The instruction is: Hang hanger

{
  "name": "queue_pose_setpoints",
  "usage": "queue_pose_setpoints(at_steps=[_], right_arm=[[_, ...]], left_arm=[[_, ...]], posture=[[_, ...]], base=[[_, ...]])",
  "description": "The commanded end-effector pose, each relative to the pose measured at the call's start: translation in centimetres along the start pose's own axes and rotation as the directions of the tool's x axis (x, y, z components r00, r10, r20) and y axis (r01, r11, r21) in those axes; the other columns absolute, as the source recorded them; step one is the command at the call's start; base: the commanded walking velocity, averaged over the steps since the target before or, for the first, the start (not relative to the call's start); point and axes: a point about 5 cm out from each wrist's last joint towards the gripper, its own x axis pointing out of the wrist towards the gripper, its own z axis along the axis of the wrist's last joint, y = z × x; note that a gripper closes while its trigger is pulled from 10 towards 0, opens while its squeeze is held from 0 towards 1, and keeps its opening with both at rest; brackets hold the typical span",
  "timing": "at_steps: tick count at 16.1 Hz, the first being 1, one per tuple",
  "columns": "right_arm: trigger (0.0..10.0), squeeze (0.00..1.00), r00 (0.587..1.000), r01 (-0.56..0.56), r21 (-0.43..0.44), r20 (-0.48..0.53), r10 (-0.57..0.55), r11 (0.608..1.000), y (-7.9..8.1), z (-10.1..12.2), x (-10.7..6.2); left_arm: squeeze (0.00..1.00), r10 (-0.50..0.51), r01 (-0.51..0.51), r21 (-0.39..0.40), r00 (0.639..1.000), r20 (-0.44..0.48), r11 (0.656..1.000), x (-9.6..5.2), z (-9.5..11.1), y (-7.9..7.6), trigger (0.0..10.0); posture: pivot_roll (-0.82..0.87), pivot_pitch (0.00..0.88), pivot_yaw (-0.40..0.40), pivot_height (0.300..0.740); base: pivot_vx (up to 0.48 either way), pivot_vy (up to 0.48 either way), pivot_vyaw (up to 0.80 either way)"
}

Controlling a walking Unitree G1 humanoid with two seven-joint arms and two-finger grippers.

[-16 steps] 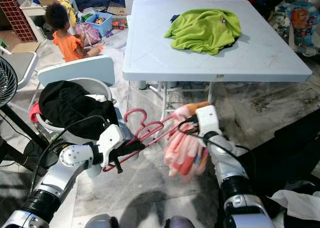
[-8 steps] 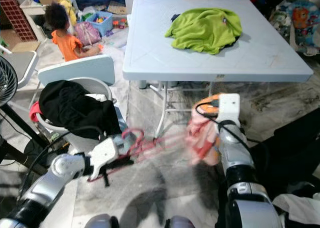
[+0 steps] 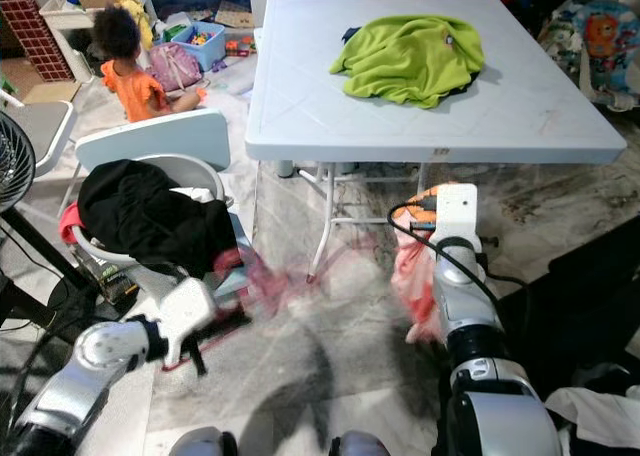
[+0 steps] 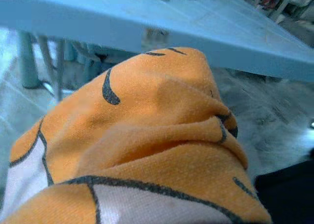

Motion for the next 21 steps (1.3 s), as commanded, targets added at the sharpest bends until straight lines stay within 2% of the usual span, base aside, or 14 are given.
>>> queue_pose_setpoints(at_steps=[1,2,3,4,5,6,7,9,12,17,21], right_arm=[[0.0,0.00,0.998,0.056,-0.057,0.017,-0.055,0.997,-1.5,-0.5,-0.2],[0.0,0.00,0.998,0.060,-0.043,0.030,-0.059,0.997,-1.7,-0.7,-0.3],[0.0,0.00,0.999,0.039,-0.051,0.039,-0.037,0.998,-1.6,-1.0,-0.6],[0.0,0.00,0.999,0.020,-0.050,0.046,-0.018,0.999,-1.3,-1.0,-0.8],[0.2,0.00,0.995,-0.054,-0.054,0.086,0.058,0.997,-0.3,-0.9,-1.2],[4.9,0.00,0.984,-0.114,-0.062,0.132,0.122,0.992,0.5,-0.5,-1.6],[10.0,0.00,0.971,-0.156,-0.065,0.174,0.166,0.986,1.2,-0.1,-1.9],[10.0,0.00,0.956,-0.175,-0.061,0.229,0.184,0.983,1.8,0.9,-2.2],[10.0,0.00,0.938,-0.118,-0.020,0.325,0.118,0.993,1.0,3.6,-1.7],[10.0,0.00,0.916,-0.106,-0.001,0.388,0.098,0.994,0.9,6.0,-1.3],[10.0,0.00,0.919,-0.083,0.012,0.388,0.072,0.996,0.7,6.2,-1.3]], left_arm=[[0.00,0.131,-0.130,-0.030,0.991,0.032,0.991,-1.1,-0.2,0.9,0.0],[0.00,0.217,-0.216,-0.040,0.975,0.048,0.976,-1.5,-0.3,1.1,0.0],[0.00,0.314,-0.310,-0.079,0.948,0.052,0.948,-1.9,-0.6,1.3,1.4],[0.00,0.367,-0.362,-0.082,0.929,0.051,0.929,-2.0,-0.6,1.5,4.7],[0.00,0.451,-0.443,-0.108,0.890,0.066,0.890,-2.0,-0.3,2.0,9.4],[0.00,0.482,-0.473,-0.119,0.873,0.074,0.873,-1.8,0.0,2.4,10.0],[0.00,0.511,-0.499,-0.124,0.854,0.099,0.857,-1.7,0.7,2.8,10.0],[0.00,0.573,-0.551,-0.159,0.795,0.200,0.819,-1.8,2.5,3.9,10.0],[0.00,0.612,-0.591,-0.166,0.738,0.286,0.790,-2.0,4.7,5.2,10.0],[0.00,0.622,-0.602,-0.171,0.717,0.314,0.780,-2.0,5.6,6.1,10.0],[0.00,0.615,-0.592,-0.175,0.721,0.320,0.786,-1.8,5.7,6.1,10.0]], posture=[[-0.02,0.016,-0.014,0.740],[-0.02,0.016,-0.014,0.740],[-0.01,0.014,-0.018,0.740],[-0.01,0.014,-0.018,0.740],[-0.01,0.014,-0.018,0.740],[0.00,0.009,-0.029,0.740],[0.00,0.008,-0.029,0.740],[0.00,0.000,-0.023,0.740],[-0.01,0.000,-0.023,0.740],[-0.01,0.003,-0.024,0.740],[-0.02,0.005,-0.023,0.740]], base=[[0.000,0.000,0.00],[0.000,0.000,0.00],[0.000,0.000,0.00],[0.000,0.000,0.00],[0.000,0.000,0.00],[0.000,0.000,0.00],[0.000,0.000,0.00],[0.000,0.000,0.00],[0.329,0.000,0.00],[0.409,0.000,0.00],[0.472,0.000,0.00]])
